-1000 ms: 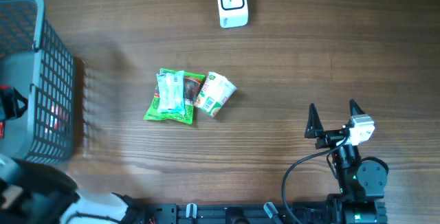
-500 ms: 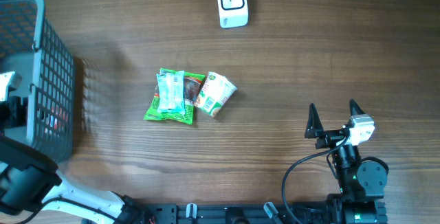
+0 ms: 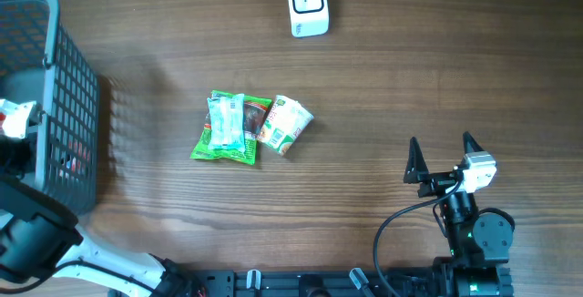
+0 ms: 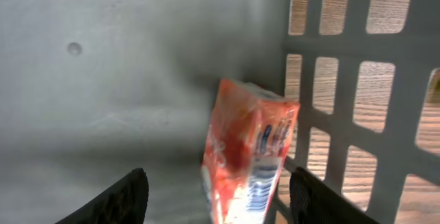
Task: Scan the item barcode
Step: 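Grasp the small orange box in the basket with the left gripper, then carry the orange box out and set it left of the snack pack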
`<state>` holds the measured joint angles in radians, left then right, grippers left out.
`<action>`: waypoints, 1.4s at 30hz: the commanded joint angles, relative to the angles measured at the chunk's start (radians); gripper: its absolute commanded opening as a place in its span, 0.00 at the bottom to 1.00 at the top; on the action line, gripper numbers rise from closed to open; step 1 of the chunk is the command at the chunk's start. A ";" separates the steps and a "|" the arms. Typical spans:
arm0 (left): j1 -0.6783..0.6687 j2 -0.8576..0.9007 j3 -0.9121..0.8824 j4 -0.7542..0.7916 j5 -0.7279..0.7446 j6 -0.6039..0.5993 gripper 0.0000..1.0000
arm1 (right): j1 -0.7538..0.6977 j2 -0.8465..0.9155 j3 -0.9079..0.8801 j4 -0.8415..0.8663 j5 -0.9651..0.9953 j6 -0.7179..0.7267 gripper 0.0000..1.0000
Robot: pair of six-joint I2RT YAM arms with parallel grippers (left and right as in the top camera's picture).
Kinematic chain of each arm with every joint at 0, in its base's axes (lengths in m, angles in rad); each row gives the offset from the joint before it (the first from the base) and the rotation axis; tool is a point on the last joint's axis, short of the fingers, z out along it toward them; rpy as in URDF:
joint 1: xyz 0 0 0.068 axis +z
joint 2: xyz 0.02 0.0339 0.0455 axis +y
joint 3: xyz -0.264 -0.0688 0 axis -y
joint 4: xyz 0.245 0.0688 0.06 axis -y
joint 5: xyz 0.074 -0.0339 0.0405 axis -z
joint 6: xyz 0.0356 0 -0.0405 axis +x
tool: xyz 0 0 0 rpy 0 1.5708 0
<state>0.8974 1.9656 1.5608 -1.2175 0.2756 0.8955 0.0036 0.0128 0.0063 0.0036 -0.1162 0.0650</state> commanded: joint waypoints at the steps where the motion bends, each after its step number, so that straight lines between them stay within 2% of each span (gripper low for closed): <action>1: -0.022 0.011 -0.009 0.003 0.049 -0.014 0.63 | -0.001 -0.005 -0.001 0.005 -0.015 -0.011 1.00; 6: -0.030 0.011 -0.070 0.054 0.050 -0.025 0.58 | -0.001 -0.005 -0.001 0.005 -0.015 -0.010 1.00; 9: -0.030 0.011 -0.133 0.117 0.046 -0.043 0.60 | -0.001 -0.005 -0.001 0.005 -0.015 -0.010 1.00; 10: -0.030 0.011 -0.145 0.130 0.045 -0.043 0.54 | -0.001 -0.005 -0.001 0.005 -0.015 -0.010 1.00; 12: -0.030 0.007 -0.145 0.148 0.045 -0.043 0.32 | -0.001 -0.005 -0.001 0.005 -0.015 -0.011 1.00; 13: -0.030 0.000 -0.142 0.157 0.045 -0.043 0.26 | -0.001 -0.005 -0.001 0.005 -0.015 -0.010 1.00; 14: -0.030 -0.011 -0.122 0.152 0.045 -0.048 0.21 | -0.001 -0.005 -0.001 0.005 -0.015 -0.010 1.00; 17: -0.030 -0.048 -0.063 0.146 0.037 -0.112 0.15 | -0.001 -0.005 -0.001 0.005 -0.015 -0.010 1.00; 22: -0.030 -0.198 0.199 0.084 -0.044 -0.253 0.13 | -0.001 -0.005 -0.001 0.005 -0.015 -0.010 1.00; 23: -0.030 -0.244 0.292 0.051 -0.044 -0.295 0.14 | -0.001 -0.005 -0.001 0.005 -0.015 -0.010 1.00; 26: -0.033 -0.321 0.421 0.016 -0.028 -0.420 0.09 | -0.001 -0.005 -0.001 0.005 -0.015 -0.010 1.00; 28: -0.045 -0.383 0.479 -0.021 0.017 -0.494 0.11 | -0.001 -0.005 -0.001 0.005 -0.015 -0.010 1.00; 30: -0.074 -0.444 0.489 -0.058 0.061 -0.543 0.12 | -0.001 -0.005 -0.001 0.005 -0.015 -0.010 1.00; 33: -0.152 -0.507 0.489 -0.128 0.070 -0.546 0.13 | -0.001 -0.005 -0.001 0.005 -0.015 -0.010 1.00; 38: -0.379 -0.529 0.480 -0.322 0.061 -0.619 0.10 | -0.001 -0.005 -0.001 0.005 -0.015 -0.010 1.00; 42: -0.542 -0.515 0.398 -0.333 0.059 -0.658 0.08 | -0.001 -0.005 -0.001 0.005 -0.015 -0.010 1.00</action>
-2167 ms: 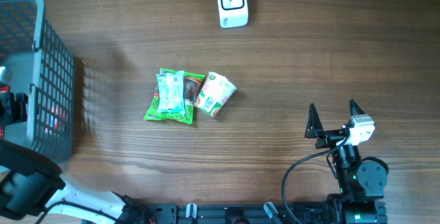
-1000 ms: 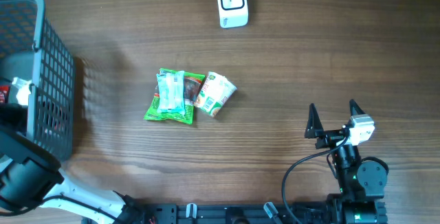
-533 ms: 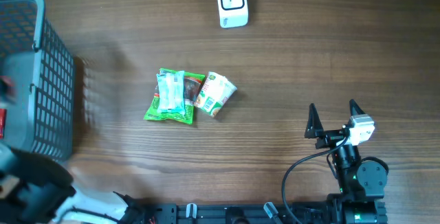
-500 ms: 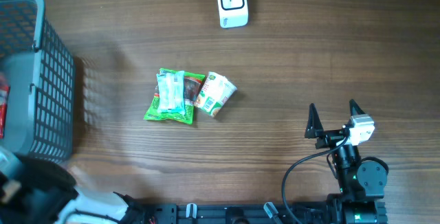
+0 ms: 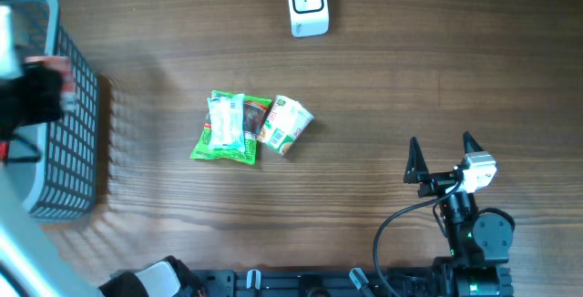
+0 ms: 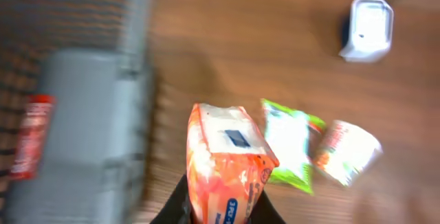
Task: Scan the item barcode
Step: 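Carry the orange box out and set it left of the snack pack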
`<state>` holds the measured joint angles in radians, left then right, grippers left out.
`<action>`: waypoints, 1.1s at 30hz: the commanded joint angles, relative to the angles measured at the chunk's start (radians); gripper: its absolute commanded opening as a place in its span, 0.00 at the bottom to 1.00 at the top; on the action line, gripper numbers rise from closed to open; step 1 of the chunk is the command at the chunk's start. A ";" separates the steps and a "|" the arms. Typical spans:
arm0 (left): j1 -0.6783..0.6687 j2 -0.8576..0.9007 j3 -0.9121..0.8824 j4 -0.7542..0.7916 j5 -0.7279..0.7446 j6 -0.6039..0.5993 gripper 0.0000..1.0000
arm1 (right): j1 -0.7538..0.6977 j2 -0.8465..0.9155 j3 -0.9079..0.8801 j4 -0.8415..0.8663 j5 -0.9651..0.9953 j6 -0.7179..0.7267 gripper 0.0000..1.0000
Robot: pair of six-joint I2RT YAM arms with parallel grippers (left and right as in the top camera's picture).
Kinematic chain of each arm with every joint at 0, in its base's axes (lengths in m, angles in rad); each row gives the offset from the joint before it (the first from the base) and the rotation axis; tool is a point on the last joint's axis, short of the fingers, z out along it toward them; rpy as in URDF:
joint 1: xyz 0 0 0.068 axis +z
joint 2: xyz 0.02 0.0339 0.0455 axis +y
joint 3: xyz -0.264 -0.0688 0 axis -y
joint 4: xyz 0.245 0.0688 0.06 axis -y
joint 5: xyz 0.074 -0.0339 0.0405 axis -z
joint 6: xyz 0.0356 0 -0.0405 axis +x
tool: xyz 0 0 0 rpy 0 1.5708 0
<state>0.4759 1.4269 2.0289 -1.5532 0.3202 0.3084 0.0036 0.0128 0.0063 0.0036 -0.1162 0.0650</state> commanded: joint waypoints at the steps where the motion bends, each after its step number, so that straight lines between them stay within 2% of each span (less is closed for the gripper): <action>1: -0.150 0.026 -0.094 0.014 0.004 -0.084 0.08 | -0.001 -0.005 -0.001 0.005 -0.015 -0.010 1.00; 9: -0.360 0.031 -0.525 0.323 -0.154 -0.187 0.08 | -0.001 -0.005 -0.001 0.005 -0.015 -0.011 1.00; 12: -0.390 0.032 -0.678 0.454 -0.175 -0.187 0.08 | -0.001 -0.005 -0.001 0.005 -0.015 -0.010 1.00; 16: -0.420 0.054 -0.941 0.730 -0.222 -0.184 0.09 | -0.001 -0.005 -0.001 0.005 -0.015 -0.010 1.00; 19: -0.424 0.086 -1.057 0.889 -0.222 -0.180 0.11 | -0.001 -0.005 -0.001 0.005 -0.015 -0.010 1.00; 24: -0.424 0.166 -1.083 0.993 -0.204 -0.156 0.08 | -0.001 -0.005 -0.001 0.005 -0.015 -0.011 1.00; 30: -0.442 0.235 -1.083 0.981 -0.026 -0.156 0.12 | -0.001 -0.005 -0.001 0.005 -0.015 -0.011 1.00; 33: -0.478 0.240 -1.083 0.977 -0.001 -0.156 0.13 | -0.001 -0.005 -0.001 0.005 -0.015 -0.010 1.00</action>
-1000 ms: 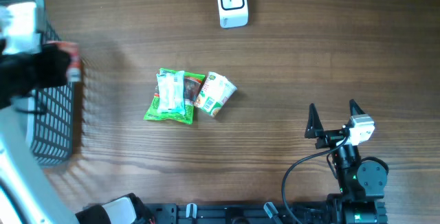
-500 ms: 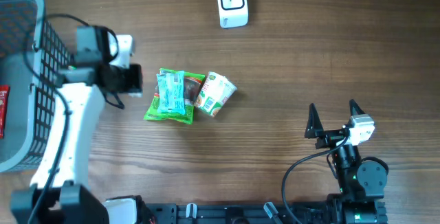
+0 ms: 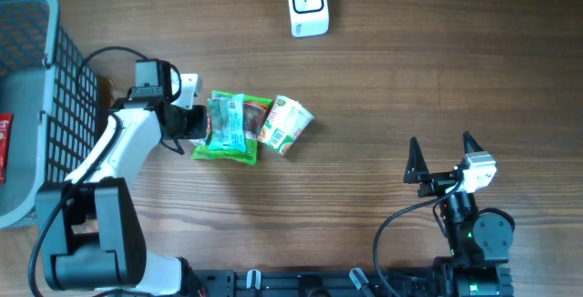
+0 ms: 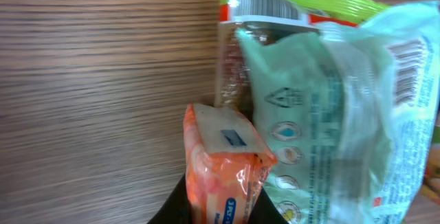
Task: Scan the item barcode
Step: 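Carry the orange box out and set it left of the snack pack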
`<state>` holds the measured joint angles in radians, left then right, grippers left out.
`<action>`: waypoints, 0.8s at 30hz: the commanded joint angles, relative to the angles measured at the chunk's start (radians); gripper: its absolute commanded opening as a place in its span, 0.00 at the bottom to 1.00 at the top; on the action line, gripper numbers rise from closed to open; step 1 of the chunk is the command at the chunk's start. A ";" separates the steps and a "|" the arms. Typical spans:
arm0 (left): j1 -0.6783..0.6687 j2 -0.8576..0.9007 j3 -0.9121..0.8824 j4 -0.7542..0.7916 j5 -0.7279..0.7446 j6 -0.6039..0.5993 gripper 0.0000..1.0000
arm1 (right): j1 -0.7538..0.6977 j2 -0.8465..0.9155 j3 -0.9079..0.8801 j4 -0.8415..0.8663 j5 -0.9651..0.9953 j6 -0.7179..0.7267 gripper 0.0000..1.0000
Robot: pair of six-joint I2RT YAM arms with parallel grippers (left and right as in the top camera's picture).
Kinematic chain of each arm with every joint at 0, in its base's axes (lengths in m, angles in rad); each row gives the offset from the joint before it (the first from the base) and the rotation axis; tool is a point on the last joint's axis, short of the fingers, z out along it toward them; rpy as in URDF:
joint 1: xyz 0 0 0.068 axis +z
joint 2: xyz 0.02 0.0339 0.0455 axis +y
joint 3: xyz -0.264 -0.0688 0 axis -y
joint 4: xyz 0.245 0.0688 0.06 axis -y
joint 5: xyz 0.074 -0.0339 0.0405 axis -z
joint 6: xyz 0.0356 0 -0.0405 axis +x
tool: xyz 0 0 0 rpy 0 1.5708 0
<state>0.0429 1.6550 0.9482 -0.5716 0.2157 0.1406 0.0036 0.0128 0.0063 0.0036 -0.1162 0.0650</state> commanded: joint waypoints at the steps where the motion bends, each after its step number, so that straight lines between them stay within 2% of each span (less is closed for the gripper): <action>1: -0.066 0.011 -0.002 -0.008 0.109 0.012 0.14 | -0.001 -0.005 -0.001 0.005 -0.015 -0.010 1.00; 4: -0.118 0.011 -0.002 -0.003 0.108 0.012 0.16 | -0.001 -0.005 -0.001 0.005 -0.015 -0.010 1.00; 7: -0.164 0.011 0.002 0.020 0.002 0.011 0.22 | -0.001 -0.005 -0.001 0.005 -0.015 -0.010 1.00; 8: -0.180 0.011 0.008 0.028 -0.083 0.008 0.36 | -0.001 -0.005 -0.001 0.005 -0.015 -0.010 0.99; 9: -0.183 0.011 0.009 0.031 -0.092 0.008 0.51 | -0.001 -0.005 -0.001 0.005 -0.015 -0.011 1.00; 13: -0.182 0.009 0.010 0.029 -0.095 0.009 0.73 | -0.001 -0.005 -0.001 0.005 -0.015 -0.010 1.00; 16: -0.182 -0.006 0.016 0.027 -0.103 0.009 0.75 | -0.001 -0.005 -0.001 0.005 -0.015 -0.010 1.00; 19: -0.182 -0.030 0.022 0.030 -0.137 0.008 0.65 | -0.001 -0.005 -0.001 0.005 -0.015 -0.010 1.00; 20: -0.182 -0.037 0.022 0.029 -0.140 0.009 0.66 | -0.001 -0.005 -0.001 0.005 -0.015 -0.011 1.00; 21: -0.182 -0.042 0.022 0.026 -0.140 0.009 0.72 | -0.001 -0.005 -0.001 0.005 -0.015 -0.010 1.00; 24: -0.182 -0.060 0.032 0.023 -0.140 0.009 0.80 | -0.001 -0.005 -0.001 0.005 -0.015 -0.010 1.00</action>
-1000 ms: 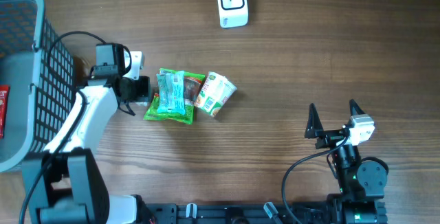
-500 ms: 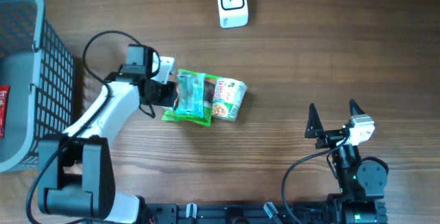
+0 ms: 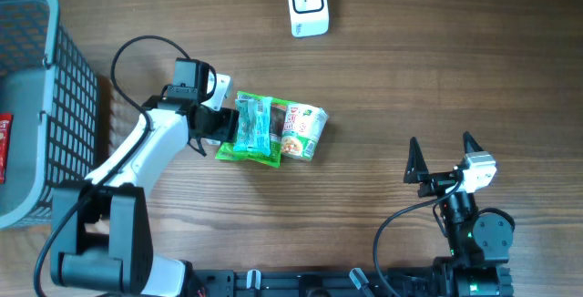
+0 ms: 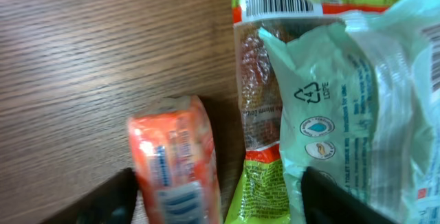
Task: Scan the item barcode
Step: 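Carry the orange box out and set it left of the snack pack, then lower the left gripper into the basket toward the red Nescafe stick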
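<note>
An orange packet [image 4: 175, 161] lies on the wood between the fingers [image 4: 113, 198] of my left gripper [image 4: 220, 200], which stands open around it; neither finger touches it. In the overhead view my left gripper [image 3: 217, 122] covers the packet and sits against the left side of a pile of snack packets [image 3: 273, 131]. The white barcode scanner [image 3: 307, 4] stands at the far edge of the table. My right gripper [image 3: 444, 158] is open and holds nothing, at the front right.
A grey mesh basket [image 3: 55, 97] fills the left edge, with a red item [image 3: 5, 147] inside. In the pile, a green packet [image 4: 268, 114] and a pale teal one [image 4: 344, 107] lie right next to the orange packet. The left arm's cable loops over the table.
My left gripper was shut on the orange packet, held on end beside the pile. Now it is open and the packet lies flat. Gripper and pile both sit further right.
My left gripper was open around the orange packet inside the basket. Then it was shut on the packet, above the basket's edge. Then it held the packet low beside the snack pile. Now the packet lies released there, and the pile has shifted right.
</note>
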`<state>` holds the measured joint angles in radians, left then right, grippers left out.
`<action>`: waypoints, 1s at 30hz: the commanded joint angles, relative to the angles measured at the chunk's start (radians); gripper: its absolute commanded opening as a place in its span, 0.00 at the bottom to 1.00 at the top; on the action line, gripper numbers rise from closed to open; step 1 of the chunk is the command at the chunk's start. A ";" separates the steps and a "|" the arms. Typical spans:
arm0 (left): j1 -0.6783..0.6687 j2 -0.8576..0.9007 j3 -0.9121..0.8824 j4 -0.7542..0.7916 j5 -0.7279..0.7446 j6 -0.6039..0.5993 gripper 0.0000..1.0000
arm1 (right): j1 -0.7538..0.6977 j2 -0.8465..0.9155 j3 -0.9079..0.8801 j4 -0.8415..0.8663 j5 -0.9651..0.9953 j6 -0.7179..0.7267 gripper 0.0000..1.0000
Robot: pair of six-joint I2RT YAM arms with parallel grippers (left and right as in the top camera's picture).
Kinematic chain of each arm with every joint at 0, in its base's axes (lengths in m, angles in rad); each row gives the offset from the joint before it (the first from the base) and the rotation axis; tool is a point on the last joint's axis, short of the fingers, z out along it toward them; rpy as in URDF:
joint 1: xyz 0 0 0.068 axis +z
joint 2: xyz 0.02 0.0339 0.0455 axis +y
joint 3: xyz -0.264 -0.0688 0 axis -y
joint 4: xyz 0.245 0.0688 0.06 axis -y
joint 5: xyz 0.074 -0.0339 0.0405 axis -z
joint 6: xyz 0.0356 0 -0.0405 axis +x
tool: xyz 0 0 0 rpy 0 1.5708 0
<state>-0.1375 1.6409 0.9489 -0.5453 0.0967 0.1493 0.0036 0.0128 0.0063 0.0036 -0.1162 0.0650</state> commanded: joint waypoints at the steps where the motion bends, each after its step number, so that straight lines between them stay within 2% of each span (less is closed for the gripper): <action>1: -0.002 -0.058 0.045 -0.013 -0.032 0.000 0.82 | -0.001 -0.005 -0.001 0.005 -0.015 -0.010 1.00; 4: -0.002 -0.101 0.123 -0.059 -0.088 -0.001 0.83 | -0.001 -0.005 -0.001 0.005 -0.015 -0.010 1.00; 9: 0.015 -0.187 0.403 -0.239 -0.245 0.000 0.84 | -0.001 -0.005 -0.001 0.005 -0.015 -0.010 1.00; 13: 0.101 -0.209 0.639 -0.385 -0.308 0.047 0.86 | -0.001 -0.005 -0.001 0.005 -0.015 -0.010 1.00; 17: 0.274 -0.209 0.809 -0.468 -0.288 0.115 0.94 | -0.001 -0.005 -0.001 0.005 -0.015 -0.011 1.00; 19: 0.404 -0.209 0.848 -0.488 -0.253 0.175 0.97 | -0.001 -0.005 -0.001 0.005 -0.015 -0.011 1.00; 24: 0.681 -0.187 0.848 -0.493 -0.160 0.254 0.96 | -0.001 -0.005 -0.001 0.005 -0.015 -0.010 1.00; 27: 0.862 -0.152 0.848 -0.494 -0.020 0.354 0.95 | -0.001 -0.005 -0.001 0.005 -0.015 -0.010 1.00; 30: 0.991 -0.099 0.847 -0.494 0.052 0.464 0.95 | -0.001 -0.005 -0.001 0.005 -0.015 -0.010 1.00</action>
<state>0.7223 1.4815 1.7870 -1.0397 -0.0067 0.4381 0.0036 0.0128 0.0063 0.0036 -0.1162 0.0650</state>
